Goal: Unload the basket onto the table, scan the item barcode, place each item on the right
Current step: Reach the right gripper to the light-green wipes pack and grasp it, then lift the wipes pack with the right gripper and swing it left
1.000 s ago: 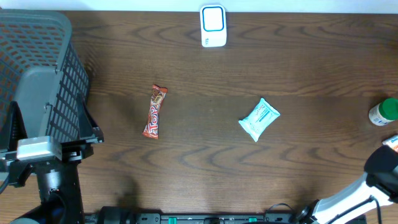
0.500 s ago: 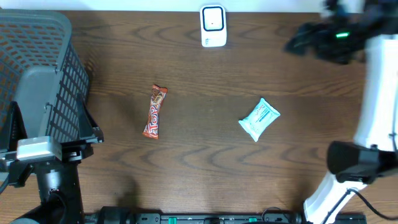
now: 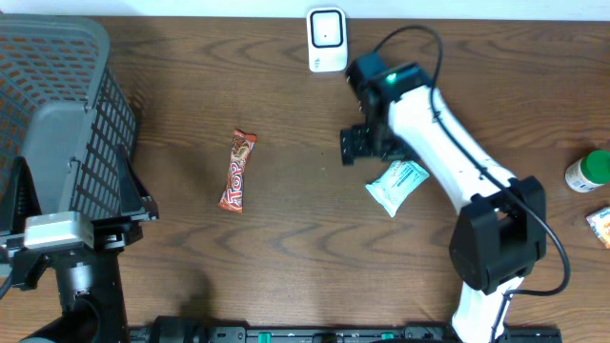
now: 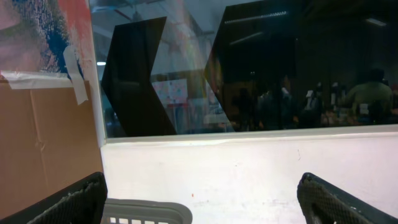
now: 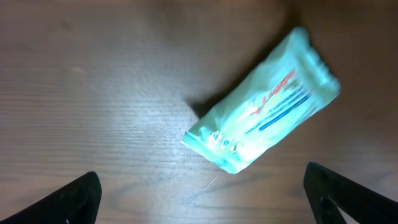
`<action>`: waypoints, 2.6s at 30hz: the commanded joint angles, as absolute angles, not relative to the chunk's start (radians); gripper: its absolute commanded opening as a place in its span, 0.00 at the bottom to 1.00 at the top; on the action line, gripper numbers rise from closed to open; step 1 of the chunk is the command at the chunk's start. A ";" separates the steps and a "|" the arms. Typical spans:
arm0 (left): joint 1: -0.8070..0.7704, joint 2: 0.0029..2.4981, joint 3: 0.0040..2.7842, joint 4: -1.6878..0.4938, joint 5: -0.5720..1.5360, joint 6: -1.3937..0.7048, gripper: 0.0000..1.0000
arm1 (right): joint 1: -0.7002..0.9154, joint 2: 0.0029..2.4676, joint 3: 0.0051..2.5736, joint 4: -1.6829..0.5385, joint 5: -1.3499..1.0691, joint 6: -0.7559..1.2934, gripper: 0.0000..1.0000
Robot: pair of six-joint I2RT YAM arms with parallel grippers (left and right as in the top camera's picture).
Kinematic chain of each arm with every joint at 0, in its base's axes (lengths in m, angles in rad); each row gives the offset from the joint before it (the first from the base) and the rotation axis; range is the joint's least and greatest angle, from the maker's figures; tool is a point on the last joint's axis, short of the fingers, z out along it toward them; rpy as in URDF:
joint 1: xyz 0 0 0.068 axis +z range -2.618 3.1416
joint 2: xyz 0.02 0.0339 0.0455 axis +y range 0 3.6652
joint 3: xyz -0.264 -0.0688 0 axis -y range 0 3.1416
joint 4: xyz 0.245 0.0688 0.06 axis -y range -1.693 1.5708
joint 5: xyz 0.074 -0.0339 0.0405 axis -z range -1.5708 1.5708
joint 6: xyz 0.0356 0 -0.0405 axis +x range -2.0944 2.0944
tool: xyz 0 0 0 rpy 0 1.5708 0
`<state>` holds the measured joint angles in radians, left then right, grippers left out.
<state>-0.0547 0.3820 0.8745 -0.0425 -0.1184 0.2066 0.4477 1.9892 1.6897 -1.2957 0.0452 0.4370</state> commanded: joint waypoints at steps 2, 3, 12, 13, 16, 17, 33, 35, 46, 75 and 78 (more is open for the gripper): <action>-0.051 0.369 0.868 -0.036 -0.113 0.201 0.98 | 0.481 1.982 1.596 -1.267 0.186 0.634 0.99; -0.051 0.369 0.868 -0.036 -0.113 0.201 0.98 | 0.488 1.982 1.579 -1.267 0.217 0.669 0.99; -0.051 0.369 0.868 -0.036 -0.113 0.201 0.98 | 0.504 1.986 1.541 -1.164 0.253 0.741 0.99; -0.051 0.369 0.868 -0.036 -0.113 0.201 0.98 | 0.504 1.989 1.541 -1.154 0.253 0.742 0.99; -0.051 0.369 0.868 -0.036 -0.113 0.201 0.98 | 0.504 2.014 1.541 -1.139 0.253 0.757 0.99; -0.051 0.369 0.868 -0.036 -0.113 0.201 0.98 | 0.504 2.024 1.541 -1.139 0.253 0.764 0.98; -0.051 0.369 0.868 -0.036 -0.113 0.201 0.98 | 0.524 2.175 1.542 -1.149 0.220 0.789 0.36; -0.051 0.369 0.868 -0.036 -0.113 0.201 0.98 | 0.524 2.175 1.542 -1.156 0.220 0.789 0.24; -0.051 0.369 0.868 -0.037 -0.113 0.201 0.98 | 0.524 2.161 1.597 -1.274 0.179 0.749 0.01; -0.051 0.369 0.868 -0.039 -0.113 0.201 0.98 | 0.713 2.134 1.693 -1.448 0.372 0.729 0.82; -0.051 0.367 0.868 -0.039 -0.113 0.201 0.98 | 0.749 2.149 1.687 -1.452 0.422 0.752 0.81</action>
